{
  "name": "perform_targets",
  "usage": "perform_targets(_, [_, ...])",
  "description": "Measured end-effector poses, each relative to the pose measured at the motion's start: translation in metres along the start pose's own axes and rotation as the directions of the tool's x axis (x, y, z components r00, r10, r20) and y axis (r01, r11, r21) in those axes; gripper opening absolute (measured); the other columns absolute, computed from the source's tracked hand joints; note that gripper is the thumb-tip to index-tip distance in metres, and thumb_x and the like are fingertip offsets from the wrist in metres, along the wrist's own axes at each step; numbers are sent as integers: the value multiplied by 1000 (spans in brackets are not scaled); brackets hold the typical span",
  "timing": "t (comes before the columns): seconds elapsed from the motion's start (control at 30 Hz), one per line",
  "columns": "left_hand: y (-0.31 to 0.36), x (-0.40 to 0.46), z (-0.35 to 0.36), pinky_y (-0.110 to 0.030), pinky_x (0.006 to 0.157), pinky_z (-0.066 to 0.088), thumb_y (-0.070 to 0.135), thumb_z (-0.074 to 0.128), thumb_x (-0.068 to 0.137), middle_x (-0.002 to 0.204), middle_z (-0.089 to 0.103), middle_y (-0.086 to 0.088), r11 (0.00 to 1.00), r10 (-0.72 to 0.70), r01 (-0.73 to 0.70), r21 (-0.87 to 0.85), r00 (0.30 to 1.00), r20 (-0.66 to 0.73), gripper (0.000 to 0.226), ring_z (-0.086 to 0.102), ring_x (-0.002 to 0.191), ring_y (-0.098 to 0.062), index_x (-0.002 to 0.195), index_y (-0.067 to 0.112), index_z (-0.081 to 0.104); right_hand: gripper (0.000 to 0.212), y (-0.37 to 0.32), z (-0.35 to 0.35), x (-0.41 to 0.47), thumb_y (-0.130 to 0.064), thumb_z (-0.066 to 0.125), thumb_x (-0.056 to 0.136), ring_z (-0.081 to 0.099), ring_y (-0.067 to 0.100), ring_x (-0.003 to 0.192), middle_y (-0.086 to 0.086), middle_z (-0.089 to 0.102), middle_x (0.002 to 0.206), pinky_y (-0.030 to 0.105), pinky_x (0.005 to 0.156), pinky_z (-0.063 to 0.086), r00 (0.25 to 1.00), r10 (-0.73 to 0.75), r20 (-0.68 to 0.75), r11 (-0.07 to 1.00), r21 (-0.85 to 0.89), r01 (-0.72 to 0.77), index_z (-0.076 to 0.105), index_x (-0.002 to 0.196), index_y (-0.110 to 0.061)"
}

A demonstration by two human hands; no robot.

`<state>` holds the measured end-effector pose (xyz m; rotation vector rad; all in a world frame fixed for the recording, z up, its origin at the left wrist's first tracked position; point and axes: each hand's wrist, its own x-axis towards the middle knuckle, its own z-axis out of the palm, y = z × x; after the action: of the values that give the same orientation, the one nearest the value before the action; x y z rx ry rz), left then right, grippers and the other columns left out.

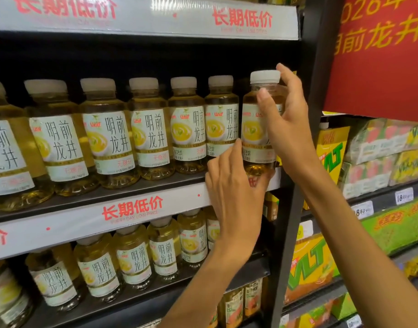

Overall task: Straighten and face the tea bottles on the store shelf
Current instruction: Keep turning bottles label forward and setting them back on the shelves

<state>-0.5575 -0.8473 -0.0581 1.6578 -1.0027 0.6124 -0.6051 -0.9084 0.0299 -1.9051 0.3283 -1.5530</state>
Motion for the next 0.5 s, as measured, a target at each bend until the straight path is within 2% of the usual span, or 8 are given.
perform_targets(0.07, [1,-1,3,-33,90,43,39,77,77,123,58,-6,999,6,-5,48,1000,-28,70,51,108,-21,135,12,50,51,2,1,1,-16,47,101,44,11,128,7,41,144,31,107,39,1000,-3,-5,1000,6,3,26,147,-7])
perform_targets(0.17, [1,0,6,-30,85,43,35,79,74,118,54,-9,996,-5,11,85,998,-68,67,51,104,-19,132,13,53,51,6,5,2,-14,46,101,40,16,133,9,37,147,37,109,36,1000,4,-7,1000,12,-4,25,146,-6])
perform_targets(0.27, [3,1,10,-33,85,44,33,78,75,116,58,-7,991,-3,14,136,997,-77,67,54,103,-22,134,13,52,50,10,8,5,-16,45,101,39,21,134,12,37,147,43,109,35,999,33,-9,998,48,-33,25,146,-8])
perform_targets(0.5, [7,1,20,-37,79,45,35,80,73,113,62,-6,969,-19,47,244,993,-117,64,57,100,-24,128,12,57,53,20,9,17,-23,44,102,36,24,138,11,31,150,47,110,35,993,93,67,994,53,-97,21,148,-12])
